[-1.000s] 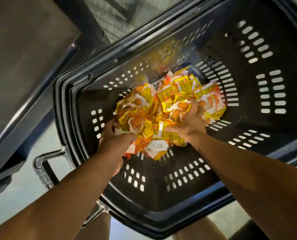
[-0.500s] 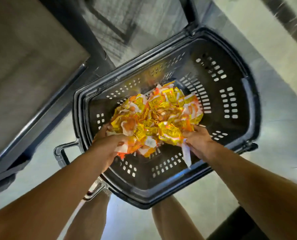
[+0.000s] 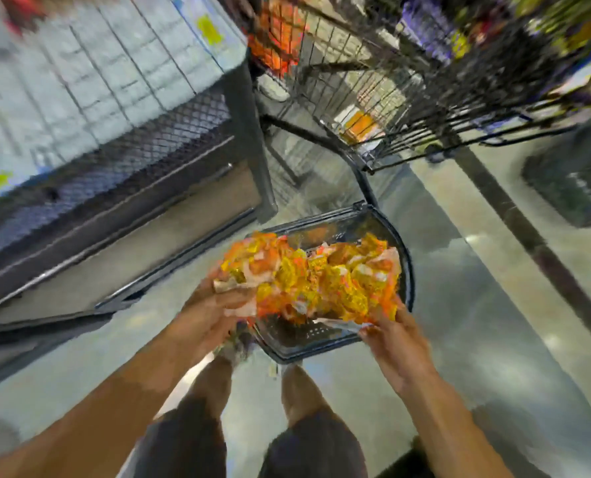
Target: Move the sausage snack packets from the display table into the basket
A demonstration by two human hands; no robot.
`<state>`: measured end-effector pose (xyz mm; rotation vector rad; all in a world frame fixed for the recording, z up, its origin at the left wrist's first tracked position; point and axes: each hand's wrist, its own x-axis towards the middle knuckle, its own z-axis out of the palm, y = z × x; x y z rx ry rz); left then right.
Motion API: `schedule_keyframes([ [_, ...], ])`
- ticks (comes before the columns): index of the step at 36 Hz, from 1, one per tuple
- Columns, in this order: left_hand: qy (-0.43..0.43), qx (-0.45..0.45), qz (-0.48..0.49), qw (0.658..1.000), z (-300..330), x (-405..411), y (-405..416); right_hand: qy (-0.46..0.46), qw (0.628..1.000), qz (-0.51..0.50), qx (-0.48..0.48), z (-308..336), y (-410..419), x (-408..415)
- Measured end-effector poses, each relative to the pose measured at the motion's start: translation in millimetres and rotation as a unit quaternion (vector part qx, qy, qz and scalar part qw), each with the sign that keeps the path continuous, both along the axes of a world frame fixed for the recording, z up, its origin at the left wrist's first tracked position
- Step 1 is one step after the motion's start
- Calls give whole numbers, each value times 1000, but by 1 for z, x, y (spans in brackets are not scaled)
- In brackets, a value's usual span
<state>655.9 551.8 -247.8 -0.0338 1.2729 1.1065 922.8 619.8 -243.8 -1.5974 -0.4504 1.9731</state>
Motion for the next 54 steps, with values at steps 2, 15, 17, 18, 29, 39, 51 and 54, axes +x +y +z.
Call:
schedule_keyframes([
  [2, 4, 25, 13, 1000, 39, -3, -13, -4, 1000, 28, 7, 36, -4, -4],
  [15, 55, 83, 166, 981, 192, -34, -158, 11, 976, 193, 101, 182, -75, -62],
  [17, 65, 88, 190, 976, 195, -46, -191, -17, 965, 230, 128, 188, -93, -76],
  [18, 73, 91, 198, 973, 195, -52, -207, -27, 958, 250, 141, 192, -103, -83],
  [29, 73, 99, 356, 926, 189, -120, -416, 89, 930, 333, 130, 236, -255, -214],
  [39, 127, 89, 487, 859, 213, -158, -568, 175, 885, 428, 64, 257, -366, -321],
  [51, 141, 78, 567, 808, 222, -210, -604, 191, 861, 465, 74, 259, -381, -423],
  [54, 138, 81, 574, 803, 226, -235, -593, 198, 844, 490, 94, 258, -369, -451],
])
